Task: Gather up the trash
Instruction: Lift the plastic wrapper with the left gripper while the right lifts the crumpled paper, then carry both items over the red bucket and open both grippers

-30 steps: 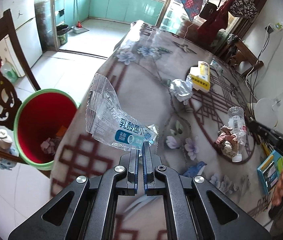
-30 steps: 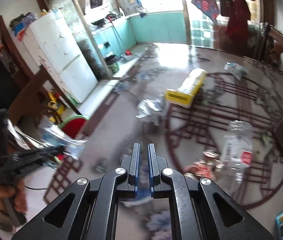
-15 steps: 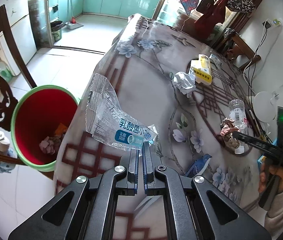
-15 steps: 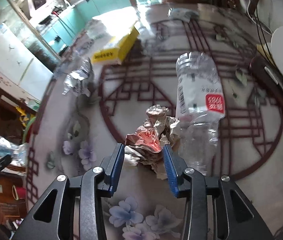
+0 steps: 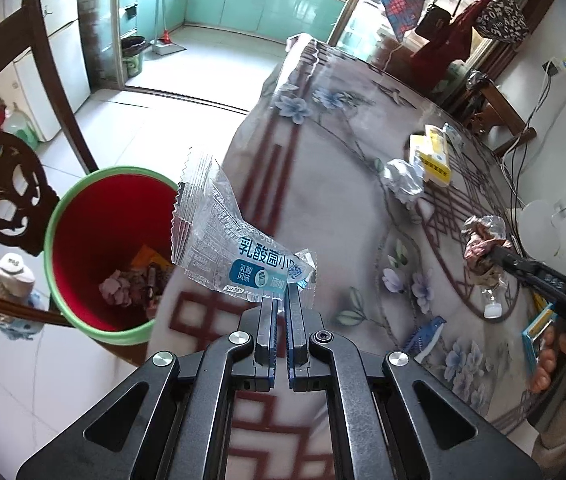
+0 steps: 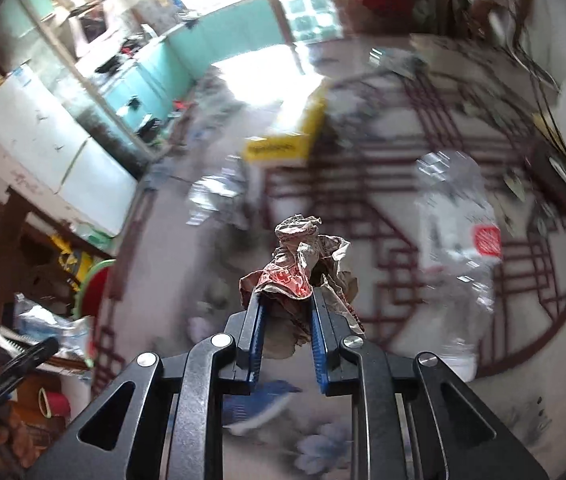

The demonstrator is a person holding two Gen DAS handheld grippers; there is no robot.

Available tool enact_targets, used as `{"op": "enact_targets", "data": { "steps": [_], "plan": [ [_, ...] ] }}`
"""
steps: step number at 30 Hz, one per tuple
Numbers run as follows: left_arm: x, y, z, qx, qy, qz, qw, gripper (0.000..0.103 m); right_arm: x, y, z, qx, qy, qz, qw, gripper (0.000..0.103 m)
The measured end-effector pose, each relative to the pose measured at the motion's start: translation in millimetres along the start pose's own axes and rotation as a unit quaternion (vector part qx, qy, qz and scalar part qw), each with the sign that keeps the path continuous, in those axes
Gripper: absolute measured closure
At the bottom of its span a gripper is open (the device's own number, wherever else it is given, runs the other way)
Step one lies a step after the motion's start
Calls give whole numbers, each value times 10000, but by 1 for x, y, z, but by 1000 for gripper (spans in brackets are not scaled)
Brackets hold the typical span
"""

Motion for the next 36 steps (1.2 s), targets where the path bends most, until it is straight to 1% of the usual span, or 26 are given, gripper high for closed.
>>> {"op": "enact_targets", "data": {
  "steps": [2, 7, 11, 16, 22, 25, 29, 36],
  "plan": [
    [1, 9, -3, 23, -22, -30, 10000, 100, 3, 23, -1, 206, -23, -67, 9998, 85],
    [3, 35, -9, 127, -52, -122, 9998, 100, 3, 97, 3, 727, -28, -436, 9964, 85],
    [4, 58, -12, 204, -60, -214, 9995, 100, -2, 149, 8, 1036, 7, -686, 9922, 85],
    [6, 94, -14, 328, -52, -334, 9989, 100, -16, 205, 19, 1331, 85, -885, 9871, 85],
    [4, 134, -11, 429, 45, -423, 9982, 100, -32, 251, 33, 1522, 174, -930, 9838, 85],
    [0, 148, -9, 437, 131, -439, 9980, 100, -38, 267, 39, 1564, 207, -930, 9831, 85],
    [-6, 164, -7, 472, 230, -436, 9977, 100, -44, 281, 44, 1584, 223, -916, 9829, 85],
    [-14, 180, -9, 523, 297, -433, 9973, 100, -54, 301, 48, 1718, 283, -895, 9806, 85]
  ]
}}
Point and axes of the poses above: each gripper's, at about its wrist camera, not at the fingertips, and x roughly against the way its jaws point, y to its left, z to its underside, the point moved 9 cm from there along -x, roughly the way its jaws point, and after that the axes turned 5 degrees about -x, right-handed, at the moved point
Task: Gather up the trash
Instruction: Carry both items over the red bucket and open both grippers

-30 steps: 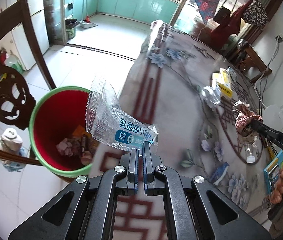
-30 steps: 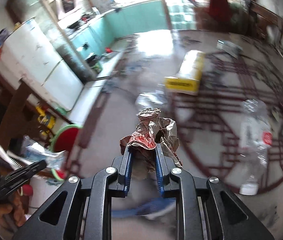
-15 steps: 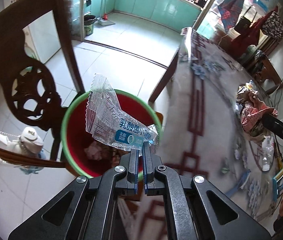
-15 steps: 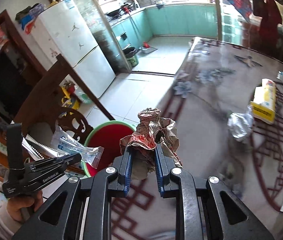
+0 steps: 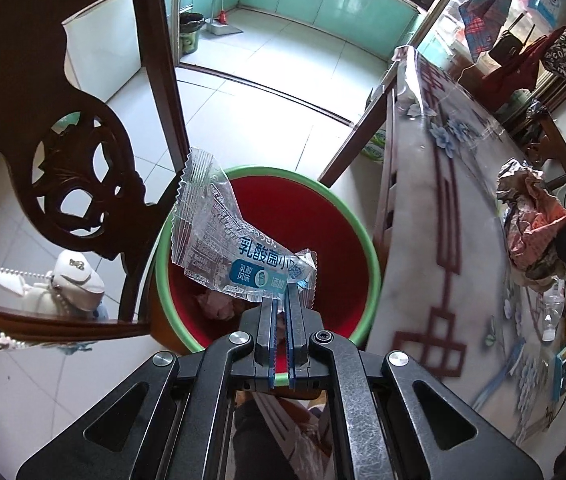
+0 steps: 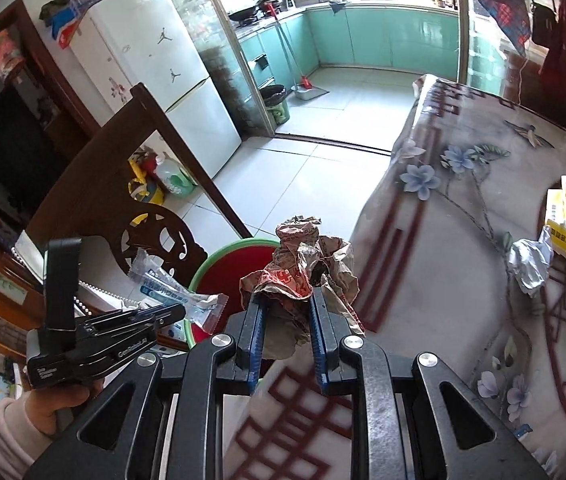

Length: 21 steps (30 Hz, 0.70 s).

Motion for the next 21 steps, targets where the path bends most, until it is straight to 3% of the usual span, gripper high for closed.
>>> {"op": "enact_targets", "data": {
  "steps": [21],
  "plan": [
    [-18, 17, -5, -34, 232, 110, 9997, 100, -55, 27, 4, 144, 563, -112, 9982, 85]
  ]
}}
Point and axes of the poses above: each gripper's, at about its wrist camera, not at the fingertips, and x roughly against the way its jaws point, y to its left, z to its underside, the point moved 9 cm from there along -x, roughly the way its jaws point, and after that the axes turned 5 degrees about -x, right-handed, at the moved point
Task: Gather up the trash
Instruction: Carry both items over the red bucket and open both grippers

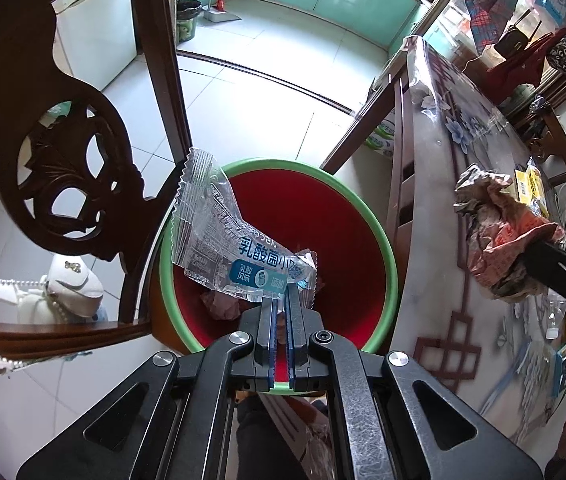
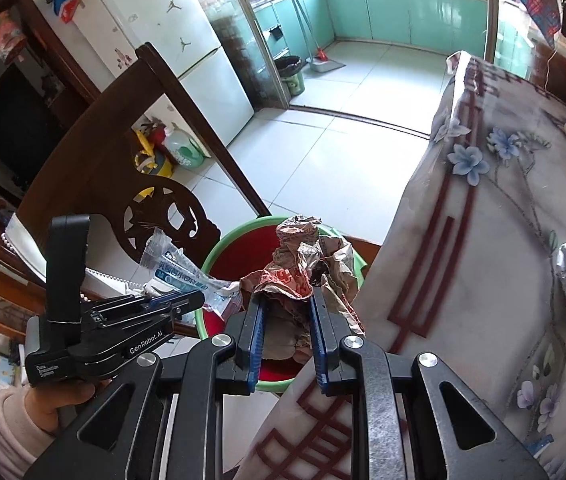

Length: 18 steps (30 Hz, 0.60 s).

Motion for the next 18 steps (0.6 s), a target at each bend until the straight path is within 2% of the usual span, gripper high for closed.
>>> {"op": "enact_targets", "data": {
  "steps": [18],
  "plan": [
    [-4, 7, -4, 101, 5, -41, 9999, 100, -8, 8, -4, 148, 44, -42, 9999, 85]
  ]
}}
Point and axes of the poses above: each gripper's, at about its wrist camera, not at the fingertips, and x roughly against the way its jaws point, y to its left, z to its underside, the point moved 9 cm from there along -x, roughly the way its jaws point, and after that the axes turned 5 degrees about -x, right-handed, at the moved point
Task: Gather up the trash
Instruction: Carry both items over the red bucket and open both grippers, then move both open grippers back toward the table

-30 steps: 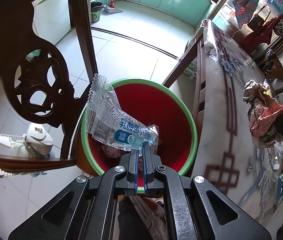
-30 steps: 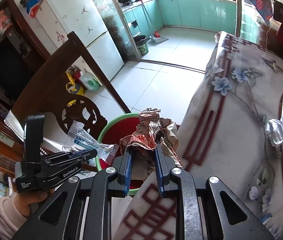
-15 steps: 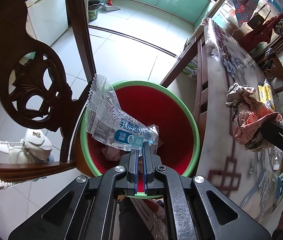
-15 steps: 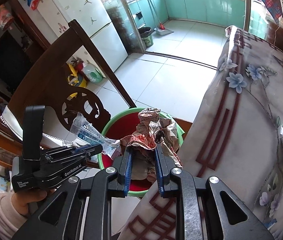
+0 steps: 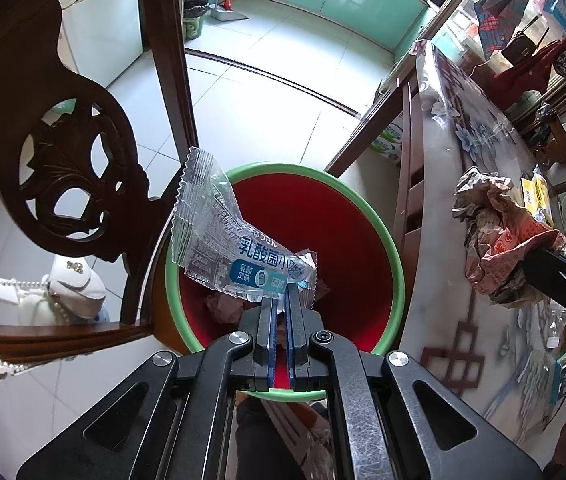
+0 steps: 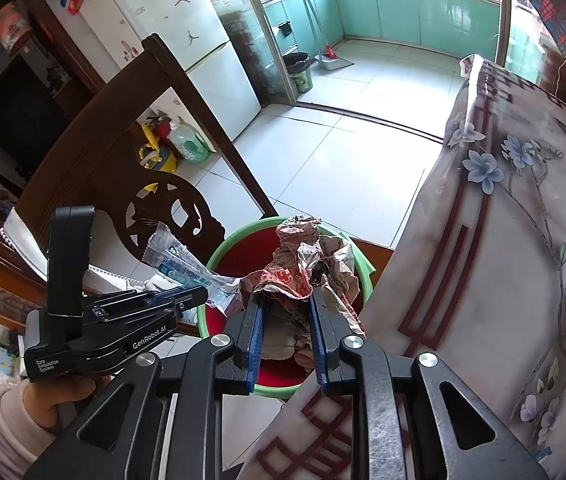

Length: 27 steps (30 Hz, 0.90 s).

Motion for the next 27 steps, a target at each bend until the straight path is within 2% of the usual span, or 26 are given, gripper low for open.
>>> {"op": "enact_targets", "data": {
  "steps": [3, 5, 7, 14, 27],
  "plan": [
    [-1, 1, 0, 29, 18, -22, 10000, 94, -2, 1, 2, 23, 51, -7, 10000, 80],
    [-1, 2, 1, 135, 35, 51, 9999, 68, -3, 1, 3, 29, 73, -9, 10000, 77],
    [3, 2, 1, 196, -62, 55, 9998, 62, -1, 1, 3, 5, 39, -59, 10000, 76],
    [11, 0, 3, 161, -135, -31, 9998, 61, 7, -2, 5, -24, -33, -44, 10000, 76],
    [19, -20, 11, -31, -185, 27, 9998, 61, 31, -6, 13, -104, -185, -27, 9998, 76]
  ]
}}
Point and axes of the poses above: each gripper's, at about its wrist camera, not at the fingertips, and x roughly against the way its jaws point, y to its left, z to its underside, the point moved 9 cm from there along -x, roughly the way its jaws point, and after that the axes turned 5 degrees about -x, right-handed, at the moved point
